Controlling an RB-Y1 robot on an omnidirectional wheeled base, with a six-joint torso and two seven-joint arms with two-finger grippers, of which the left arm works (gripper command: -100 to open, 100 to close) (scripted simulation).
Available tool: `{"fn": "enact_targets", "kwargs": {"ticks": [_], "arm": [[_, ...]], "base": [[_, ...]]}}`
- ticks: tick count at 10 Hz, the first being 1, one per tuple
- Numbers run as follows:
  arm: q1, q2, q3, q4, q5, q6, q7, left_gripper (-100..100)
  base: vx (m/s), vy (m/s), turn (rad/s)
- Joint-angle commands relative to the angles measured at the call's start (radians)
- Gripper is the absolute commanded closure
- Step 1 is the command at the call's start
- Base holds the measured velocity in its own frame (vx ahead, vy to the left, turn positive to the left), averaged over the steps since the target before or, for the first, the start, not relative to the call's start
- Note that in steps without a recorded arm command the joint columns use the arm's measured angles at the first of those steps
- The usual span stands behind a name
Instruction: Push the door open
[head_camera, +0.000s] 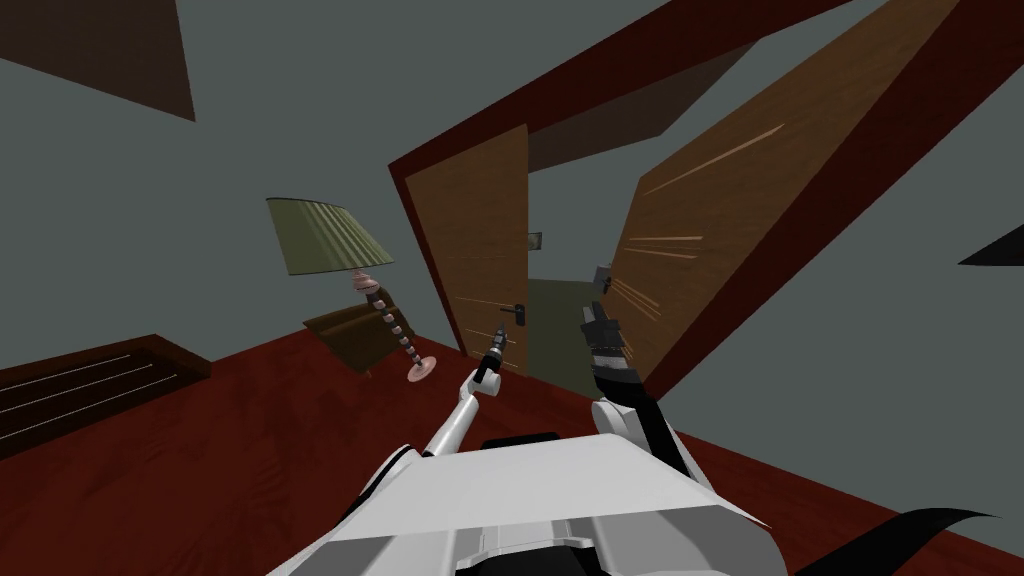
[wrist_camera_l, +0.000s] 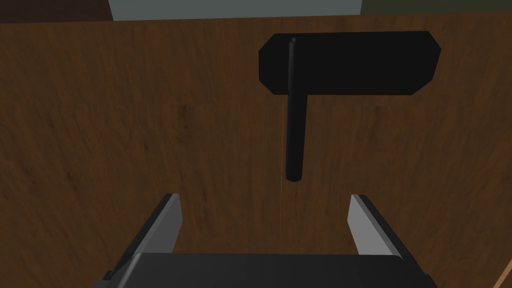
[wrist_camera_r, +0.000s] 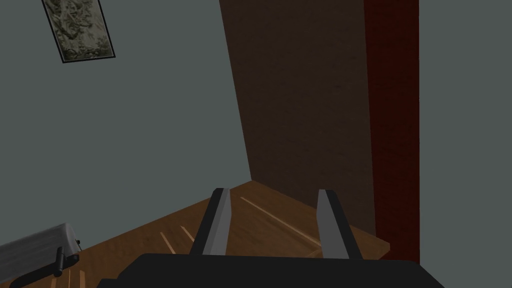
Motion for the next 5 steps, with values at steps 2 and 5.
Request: {"fn": "enact_targets", "kwargs": {"ticks": [2,5], "arm": [[-0.032,-0.011,-0.013,0.055,0.012,0.002,0.001,-100],[-0.067,-0.028,-0.025,0.113,0.024,0.005,0.001,-100]], "base": [[0.098,0.076,-0.042],[0.112,0.074,-0.049]]}}
